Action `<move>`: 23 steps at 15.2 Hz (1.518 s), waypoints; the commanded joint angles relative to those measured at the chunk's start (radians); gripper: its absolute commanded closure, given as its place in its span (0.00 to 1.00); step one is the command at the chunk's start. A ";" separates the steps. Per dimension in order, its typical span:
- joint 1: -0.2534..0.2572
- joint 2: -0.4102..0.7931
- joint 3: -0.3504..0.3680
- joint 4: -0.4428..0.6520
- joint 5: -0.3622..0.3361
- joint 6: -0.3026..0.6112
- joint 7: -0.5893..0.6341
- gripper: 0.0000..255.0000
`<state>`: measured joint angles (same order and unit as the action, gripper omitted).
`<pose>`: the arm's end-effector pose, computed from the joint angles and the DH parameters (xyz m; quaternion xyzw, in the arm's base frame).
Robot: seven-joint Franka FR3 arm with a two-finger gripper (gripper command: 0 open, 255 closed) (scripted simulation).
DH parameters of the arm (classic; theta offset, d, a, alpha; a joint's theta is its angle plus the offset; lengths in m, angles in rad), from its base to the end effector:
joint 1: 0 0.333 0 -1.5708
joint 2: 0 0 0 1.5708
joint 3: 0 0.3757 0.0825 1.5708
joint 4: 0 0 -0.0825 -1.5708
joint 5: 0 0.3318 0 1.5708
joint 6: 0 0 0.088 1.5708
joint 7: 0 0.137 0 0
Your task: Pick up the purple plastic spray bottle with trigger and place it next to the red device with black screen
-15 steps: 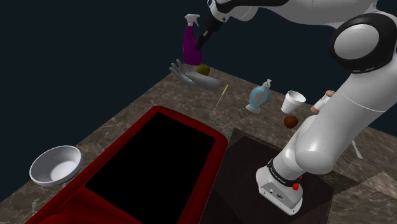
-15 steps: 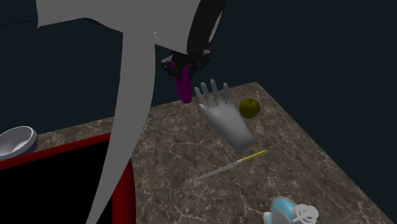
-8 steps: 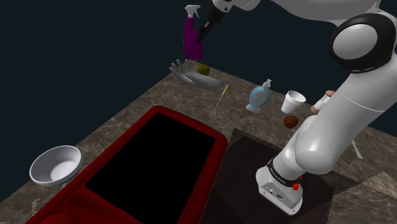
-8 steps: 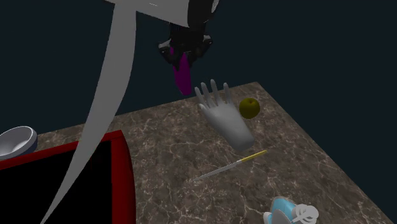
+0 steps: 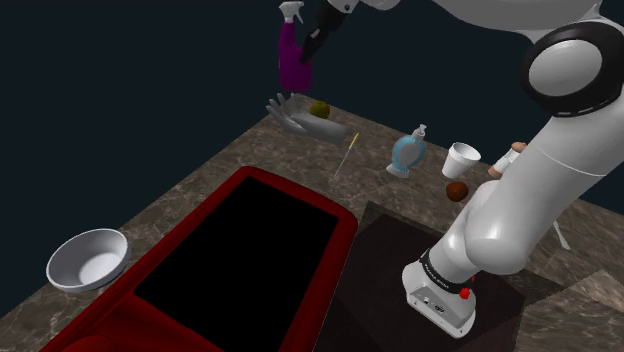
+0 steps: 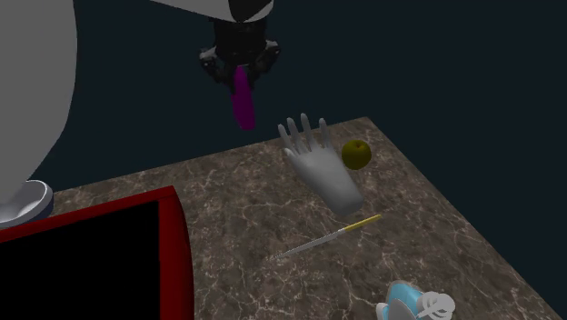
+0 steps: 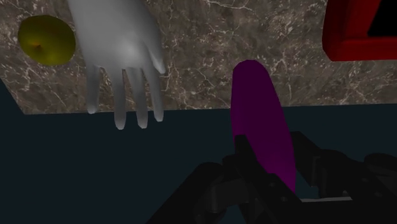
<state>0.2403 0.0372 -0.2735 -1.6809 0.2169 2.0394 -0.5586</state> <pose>0.5637 0.0022 0.6386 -0.9563 -0.2242 -0.1816 0.0474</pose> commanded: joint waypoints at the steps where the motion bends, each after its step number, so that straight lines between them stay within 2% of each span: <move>1: 0.023 -0.010 0.020 -0.029 -0.016 0.028 0.043 1.00; 12: 0.149 0.044 0.130 -0.064 -0.097 0.152 0.296 1.00; 23: 0.280 0.208 0.208 0.057 -0.185 0.207 0.543 1.00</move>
<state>0.5107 0.2190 -0.0703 -1.6523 0.0382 2.2475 -0.0346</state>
